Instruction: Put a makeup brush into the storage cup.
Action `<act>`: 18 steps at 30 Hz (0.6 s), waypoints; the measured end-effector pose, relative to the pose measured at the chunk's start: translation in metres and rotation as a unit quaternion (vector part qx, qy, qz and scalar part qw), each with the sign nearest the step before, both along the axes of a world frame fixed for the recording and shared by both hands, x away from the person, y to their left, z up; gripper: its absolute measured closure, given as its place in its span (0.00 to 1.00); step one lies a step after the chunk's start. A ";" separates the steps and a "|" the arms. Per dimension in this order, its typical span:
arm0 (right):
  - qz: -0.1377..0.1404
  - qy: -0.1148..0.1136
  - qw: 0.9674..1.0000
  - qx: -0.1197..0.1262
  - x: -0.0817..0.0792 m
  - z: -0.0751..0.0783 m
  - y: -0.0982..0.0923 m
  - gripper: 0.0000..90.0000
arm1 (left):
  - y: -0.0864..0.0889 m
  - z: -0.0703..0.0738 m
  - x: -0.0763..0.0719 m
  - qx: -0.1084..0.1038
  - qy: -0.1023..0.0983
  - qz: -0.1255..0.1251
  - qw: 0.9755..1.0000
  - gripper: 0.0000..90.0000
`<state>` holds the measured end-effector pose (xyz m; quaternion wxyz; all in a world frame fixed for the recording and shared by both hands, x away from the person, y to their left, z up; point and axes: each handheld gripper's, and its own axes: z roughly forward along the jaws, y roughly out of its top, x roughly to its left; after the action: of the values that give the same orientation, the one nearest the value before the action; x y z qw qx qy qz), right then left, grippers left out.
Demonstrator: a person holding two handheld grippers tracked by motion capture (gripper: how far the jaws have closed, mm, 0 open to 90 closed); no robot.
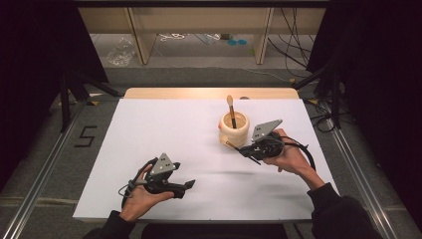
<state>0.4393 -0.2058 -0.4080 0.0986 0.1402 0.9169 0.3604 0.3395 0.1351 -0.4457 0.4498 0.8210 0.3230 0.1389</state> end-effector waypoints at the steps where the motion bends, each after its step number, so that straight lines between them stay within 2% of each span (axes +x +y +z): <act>1: -0.004 -0.007 1.000 0.018 0.002 0.001 -0.002 0.93 | 0.001 0.001 0.000 0.005 0.000 -0.001 1.000 0.24; 3: -0.007 -0.007 0.999 0.037 0.003 0.003 -0.004 0.93 | 0.001 0.000 0.000 0.006 0.001 -0.002 1.000 0.24; 4: -0.007 -0.007 0.999 0.037 0.003 0.003 -0.004 0.93 | 0.001 0.000 0.000 0.006 0.001 -0.002 1.000 0.24; 5: -0.012 -0.011 0.998 0.062 0.003 0.005 -0.006 0.93 | 0.001 0.000 0.001 0.005 0.001 -0.001 1.000 0.24; 8: -0.026 -0.015 0.995 0.095 0.004 0.008 -0.009 0.93 | 0.001 0.000 0.002 0.007 0.002 -0.001 1.000 0.24; 12: -0.039 -0.024 0.989 0.141 0.006 0.011 -0.013 0.93 | 0.000 -0.001 0.001 -0.003 0.010 0.004 1.000 0.24; 13: -0.039 -0.028 0.988 0.149 0.007 0.012 -0.014 0.93 | 0.000 -0.001 0.001 -0.002 0.006 0.008 1.000 0.24; 14: -0.039 -0.028 0.988 0.149 0.007 0.012 -0.014 0.93 | 0.000 -0.001 0.001 -0.002 0.006 0.008 1.000 0.24; 15: -0.048 -0.029 0.984 0.168 0.008 0.014 -0.016 0.93 | 0.001 -0.001 0.001 0.001 0.000 0.006 1.000 0.24; 18: -0.057 -0.026 0.980 0.190 0.008 0.015 -0.018 0.93 | 0.000 -0.001 0.000 -0.001 0.003 0.007 1.000 0.24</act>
<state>0.4477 -0.2242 -0.3932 0.1143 0.1994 0.8193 0.5253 0.3399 0.1352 -0.4466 0.4490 0.8185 0.3302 0.1395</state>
